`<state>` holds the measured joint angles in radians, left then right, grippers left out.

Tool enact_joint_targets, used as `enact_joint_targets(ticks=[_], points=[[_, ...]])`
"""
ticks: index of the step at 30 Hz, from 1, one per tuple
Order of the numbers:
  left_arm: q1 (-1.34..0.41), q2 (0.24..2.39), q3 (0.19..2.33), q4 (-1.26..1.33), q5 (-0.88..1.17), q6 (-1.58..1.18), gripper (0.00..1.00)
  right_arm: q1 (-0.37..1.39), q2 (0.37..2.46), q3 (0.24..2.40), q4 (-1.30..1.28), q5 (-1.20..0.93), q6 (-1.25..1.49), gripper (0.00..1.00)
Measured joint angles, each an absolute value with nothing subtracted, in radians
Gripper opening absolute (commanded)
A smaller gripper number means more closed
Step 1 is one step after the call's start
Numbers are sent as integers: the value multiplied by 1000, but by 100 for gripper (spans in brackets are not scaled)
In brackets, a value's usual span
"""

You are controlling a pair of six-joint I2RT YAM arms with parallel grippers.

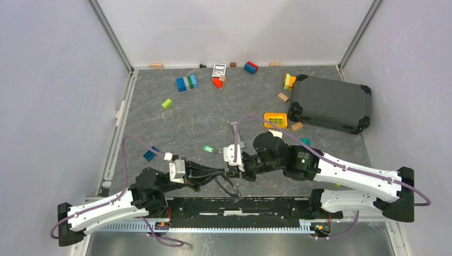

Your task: Remove the keys from the keyring

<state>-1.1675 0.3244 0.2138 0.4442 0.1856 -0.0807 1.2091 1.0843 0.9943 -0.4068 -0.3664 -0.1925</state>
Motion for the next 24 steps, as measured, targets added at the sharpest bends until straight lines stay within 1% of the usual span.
enact_joint_targets(ticks=[3, 5, 9, 11, 14, 18, 24], points=[[-1168, 324, 212, 444, 186, -81, 2, 1214, 1089, 994, -410, -370, -199, 8], [-1168, 324, 212, 445, 186, -81, 2, 1216, 1089, 994, -413, -374, -203, 17], [-1168, 324, 211, 464, 185, -81, 2, 1220, 1080, 994, -428, -382, -208, 28], [-1168, 324, 211, 471, 185, -81, 2, 1222, 1063, 994, -426, -381, -208, 31], [-1168, 324, 211, 475, 185, -81, 2, 1222, 1012, 984, -407, -375, -207, 32], [-1168, 324, 211, 476, 185, -81, 2, 1222, 963, 960, -356, -354, -202, 30], [-1168, 324, 211, 477, 186, -82, 2, 1222, 957, 924, -287, -335, -181, 30]])
